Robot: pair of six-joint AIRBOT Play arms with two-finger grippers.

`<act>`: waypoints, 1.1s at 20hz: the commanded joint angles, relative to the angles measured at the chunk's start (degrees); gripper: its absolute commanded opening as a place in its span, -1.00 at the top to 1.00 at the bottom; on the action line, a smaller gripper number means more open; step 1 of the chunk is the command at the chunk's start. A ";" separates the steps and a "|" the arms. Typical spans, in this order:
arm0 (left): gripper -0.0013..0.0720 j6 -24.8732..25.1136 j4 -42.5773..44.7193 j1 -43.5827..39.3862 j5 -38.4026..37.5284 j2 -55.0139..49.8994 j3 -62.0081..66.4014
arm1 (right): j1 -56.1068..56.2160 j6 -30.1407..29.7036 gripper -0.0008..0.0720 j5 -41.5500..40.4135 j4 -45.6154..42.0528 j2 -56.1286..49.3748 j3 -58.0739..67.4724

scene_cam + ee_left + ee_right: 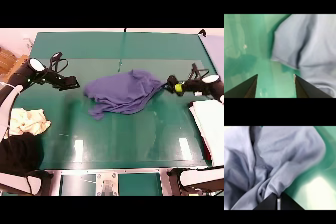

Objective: Fold the shirts.

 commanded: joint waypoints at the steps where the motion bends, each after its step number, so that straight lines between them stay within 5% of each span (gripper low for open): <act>1: -0.46 1.01 -0.17 0.04 -2.34 -0.17 -0.02 | -1.92 5.05 0.92 6.80 -0.59 -8.87 13.09; 2: -0.45 1.03 -0.83 0.04 -2.12 -0.61 -0.02 | -1.90 5.03 0.90 8.31 -0.61 -9.44 13.25; 4: -0.45 1.03 -3.76 0.04 -1.84 -2.54 -0.02 | -1.97 5.01 0.16 11.56 -1.42 -9.40 12.92; 10: -0.45 6.23 -21.09 -1.05 4.09 -10.21 -0.02 | -4.46 5.62 0.30 25.57 -9.09 -7.28 10.80; 14: -0.45 8.70 -21.46 -5.51 5.33 -13.81 0.00 | -2.38 5.16 0.28 25.53 -9.22 -3.41 2.32; 15: -0.23 8.74 -21.05 -5.88 5.84 -13.97 0.02 | -1.46 5.09 0.28 25.51 -9.22 -2.75 0.15; 16: 0.47 9.18 -21.07 -5.90 6.10 -13.97 0.07 | -0.31 4.50 0.26 25.40 -9.20 -2.32 -1.88; 17: 0.87 10.12 -20.72 -5.84 6.38 -13.97 0.39 | 1.14 4.09 0.16 24.94 -9.14 -2.14 -3.87; 22: 0.88 10.01 -20.61 -5.84 5.79 -13.94 2.34 | 10.64 4.11 0.16 15.96 -5.70 -2.16 -10.19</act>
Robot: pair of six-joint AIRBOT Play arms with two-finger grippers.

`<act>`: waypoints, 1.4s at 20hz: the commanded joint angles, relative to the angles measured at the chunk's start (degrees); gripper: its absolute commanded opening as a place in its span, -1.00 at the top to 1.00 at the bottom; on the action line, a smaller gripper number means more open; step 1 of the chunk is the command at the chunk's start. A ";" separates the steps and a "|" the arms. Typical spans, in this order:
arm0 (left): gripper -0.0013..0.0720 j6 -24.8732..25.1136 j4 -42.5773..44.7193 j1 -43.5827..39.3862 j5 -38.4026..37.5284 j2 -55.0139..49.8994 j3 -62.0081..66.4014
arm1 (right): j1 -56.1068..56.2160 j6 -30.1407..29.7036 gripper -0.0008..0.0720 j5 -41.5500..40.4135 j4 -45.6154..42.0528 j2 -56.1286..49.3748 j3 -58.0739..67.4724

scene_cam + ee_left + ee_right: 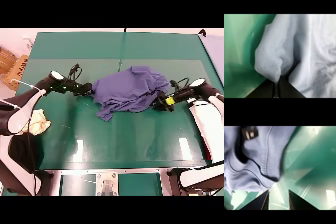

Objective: Fold the shirts.

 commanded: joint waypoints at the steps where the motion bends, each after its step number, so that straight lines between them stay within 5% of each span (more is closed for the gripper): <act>1: 0.88 0.50 -0.22 -0.17 -0.11 -0.17 1.11 | 6.51 -0.20 0.13 -7.58 2.80 0.26 -3.80; 5: 0.88 0.55 -0.15 -0.17 -0.66 -0.17 1.09 | 11.91 0.00 0.14 -16.09 8.41 0.24 -3.89; 7: 0.88 0.76 0.20 -0.17 -1.68 -0.17 1.75 | 12.68 -1.09 0.94 -16.63 9.77 0.28 -3.32; 15: 0.88 -7.50 24.35 -0.17 -6.49 17.31 12.61 | -0.11 -3.26 0.93 -4.15 7.13 17.86 4.85; 23: 0.88 -7.48 24.24 -0.17 -0.46 50.45 25.27 | -9.70 -5.29 0.93 -5.51 7.32 44.33 29.07; 28: 0.88 -7.45 24.65 -0.17 -1.70 61.48 29.05 | -10.14 -6.69 0.93 -13.62 6.64 54.36 34.73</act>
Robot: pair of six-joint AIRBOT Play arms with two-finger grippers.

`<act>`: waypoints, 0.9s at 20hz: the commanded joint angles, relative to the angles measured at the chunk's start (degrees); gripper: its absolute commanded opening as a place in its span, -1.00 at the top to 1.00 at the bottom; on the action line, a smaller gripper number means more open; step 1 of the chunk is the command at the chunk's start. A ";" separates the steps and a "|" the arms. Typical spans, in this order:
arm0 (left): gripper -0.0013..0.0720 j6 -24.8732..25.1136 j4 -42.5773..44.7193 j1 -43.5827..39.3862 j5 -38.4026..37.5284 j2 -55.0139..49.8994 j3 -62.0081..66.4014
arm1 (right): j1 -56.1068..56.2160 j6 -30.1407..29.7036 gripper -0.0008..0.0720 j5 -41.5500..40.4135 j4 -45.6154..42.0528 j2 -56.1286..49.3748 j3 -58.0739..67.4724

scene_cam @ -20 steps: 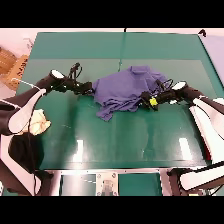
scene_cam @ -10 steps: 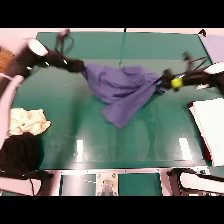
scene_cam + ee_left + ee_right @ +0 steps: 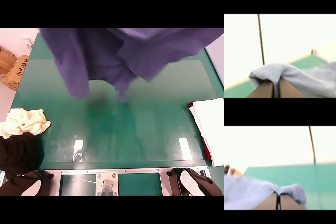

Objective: Fold the shirts.

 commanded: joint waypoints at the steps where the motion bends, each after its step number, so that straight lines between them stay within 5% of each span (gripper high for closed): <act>1: 0.88 -0.09 1.29 0.00 -0.02 7.19 2.05 | -0.57 -0.79 0.93 -5.86 -1.33 6.82 3.19; 11: 0.88 -0.15 4.04 0.00 -8.98 -2.99 -9.38 | 0.02 -0.79 0.93 -5.86 -3.15 4.57 -13.62; 18: 0.88 8.22 -6.51 -0.02 2.40 -29.68 -25.14 | 5.64 -3.63 0.93 -16.57 -3.15 -13.46 -36.83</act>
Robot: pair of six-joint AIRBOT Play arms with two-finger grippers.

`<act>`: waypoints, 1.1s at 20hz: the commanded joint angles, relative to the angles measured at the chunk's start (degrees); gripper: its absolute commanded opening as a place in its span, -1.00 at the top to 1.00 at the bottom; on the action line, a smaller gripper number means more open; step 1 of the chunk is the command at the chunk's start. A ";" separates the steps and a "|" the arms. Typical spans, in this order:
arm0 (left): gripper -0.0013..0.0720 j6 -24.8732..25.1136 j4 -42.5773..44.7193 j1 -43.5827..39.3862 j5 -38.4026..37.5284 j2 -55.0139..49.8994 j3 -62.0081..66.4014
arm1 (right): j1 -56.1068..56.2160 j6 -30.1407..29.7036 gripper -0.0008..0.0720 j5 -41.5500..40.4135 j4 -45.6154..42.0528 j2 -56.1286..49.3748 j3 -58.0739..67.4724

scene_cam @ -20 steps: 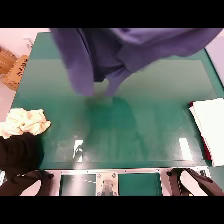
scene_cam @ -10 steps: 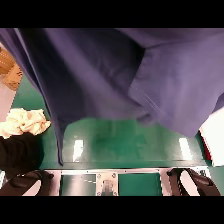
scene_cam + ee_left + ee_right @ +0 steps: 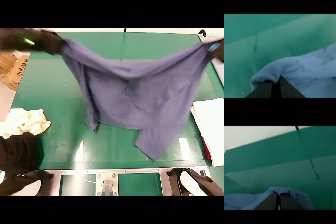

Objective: Fold the shirts.

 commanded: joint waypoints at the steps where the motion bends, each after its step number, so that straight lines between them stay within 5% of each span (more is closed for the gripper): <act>1: 0.88 5.53 -8.96 0.00 6.93 -15.21 -4.39 | 2.71 -0.85 0.93 -6.16 0.17 -11.74 -7.87; 7: 0.88 8.70 -16.13 0.02 15.30 -26.69 -4.35 | 3.15 -0.90 0.91 -11.67 2.51 -26.80 -7.78; 8: 0.86 8.59 -15.74 0.02 15.12 -26.51 -3.96 | 2.75 -0.94 0.63 -12.00 2.47 -27.08 -7.74; 9: 0.11 8.59 -13.70 0.26 12.24 -26.51 -2.32 | 1.75 -1.05 0.21 -11.72 2.08 -27.04 -7.23; 10: -0.67 8.50 -11.74 0.81 7.93 -26.51 -0.20 | 0.26 -1.05 0.11 -10.12 1.03 -26.97 -6.05; 11: -0.75 8.04 -9.07 1.55 2.62 -26.51 2.47 | -2.43 -1.03 0.11 -6.51 -0.74 -26.60 -4.42; 16: -0.64 -1.57 5.86 6.97 -22.05 -26.51 17.09 | -17.64 -1.09 0.11 11.41 -7.87 -23.74 -2.49; 17: -0.22 -2.27 6.03 7.85 -24.68 -26.51 18.62 | -19.47 -1.44 0.11 12.63 -8.72 -23.12 -4.28; 22: -0.16 -3.19 5.29 8.11 -28.00 -26.47 19.21 | -21.73 -3.45 0.11 9.68 -8.74 -23.26 -19.19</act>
